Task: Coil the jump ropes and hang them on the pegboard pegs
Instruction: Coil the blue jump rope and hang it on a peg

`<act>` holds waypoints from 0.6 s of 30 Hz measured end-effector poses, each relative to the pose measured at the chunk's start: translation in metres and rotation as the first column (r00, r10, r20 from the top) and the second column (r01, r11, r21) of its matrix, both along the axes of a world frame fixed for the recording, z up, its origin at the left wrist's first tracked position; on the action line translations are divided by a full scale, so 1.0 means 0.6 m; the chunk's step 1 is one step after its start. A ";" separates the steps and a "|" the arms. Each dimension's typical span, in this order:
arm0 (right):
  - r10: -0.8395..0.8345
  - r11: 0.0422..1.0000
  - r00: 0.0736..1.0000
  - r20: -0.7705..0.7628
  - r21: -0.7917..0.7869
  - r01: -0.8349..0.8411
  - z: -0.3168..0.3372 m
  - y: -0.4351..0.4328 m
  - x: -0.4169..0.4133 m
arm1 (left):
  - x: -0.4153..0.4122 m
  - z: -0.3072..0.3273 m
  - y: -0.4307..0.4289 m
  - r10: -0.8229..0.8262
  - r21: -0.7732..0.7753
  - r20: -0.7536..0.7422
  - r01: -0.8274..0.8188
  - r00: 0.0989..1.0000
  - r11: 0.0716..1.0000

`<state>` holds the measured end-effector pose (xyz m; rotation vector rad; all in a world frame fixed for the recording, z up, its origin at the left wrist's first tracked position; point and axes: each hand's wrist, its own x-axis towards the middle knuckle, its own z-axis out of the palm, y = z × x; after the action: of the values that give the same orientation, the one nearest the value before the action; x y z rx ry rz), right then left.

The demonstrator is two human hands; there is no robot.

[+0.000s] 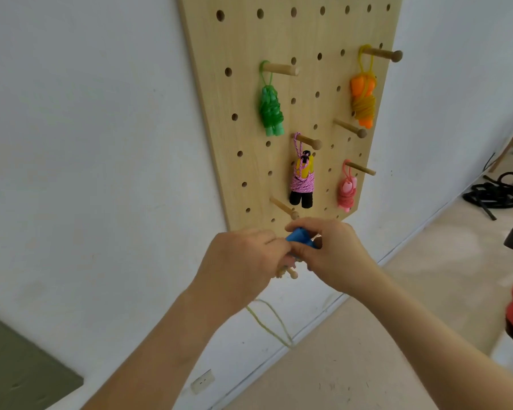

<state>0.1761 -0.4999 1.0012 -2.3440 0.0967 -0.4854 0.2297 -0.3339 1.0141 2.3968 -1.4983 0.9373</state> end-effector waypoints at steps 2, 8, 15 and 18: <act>0.078 0.995 0.995 -0.065 -0.052 -0.081 0.009 0.001 -0.002 | 0.010 0.009 0.003 -0.015 -0.015 -0.032 0.015 0.999 1.000; 0.218 0.974 0.973 -0.069 -0.039 -0.221 0.046 -0.004 -0.015 | 0.027 0.048 0.011 -0.124 -0.152 -0.405 0.067 0.906 0.986; 0.350 0.918 0.937 0.003 0.200 -0.344 0.056 -0.021 -0.033 | 0.029 0.052 0.007 -0.186 -0.199 -0.682 0.065 0.707 0.978; 0.434 0.860 0.899 0.053 0.274 -0.431 0.058 -0.023 -0.036 | 0.025 0.050 0.004 -0.332 -0.354 -0.829 0.037 0.450 0.935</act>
<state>0.1544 -0.5138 1.0359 -2.0050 -0.3348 -0.2154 0.2448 -0.3313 1.0441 1.8756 -1.0317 -0.2083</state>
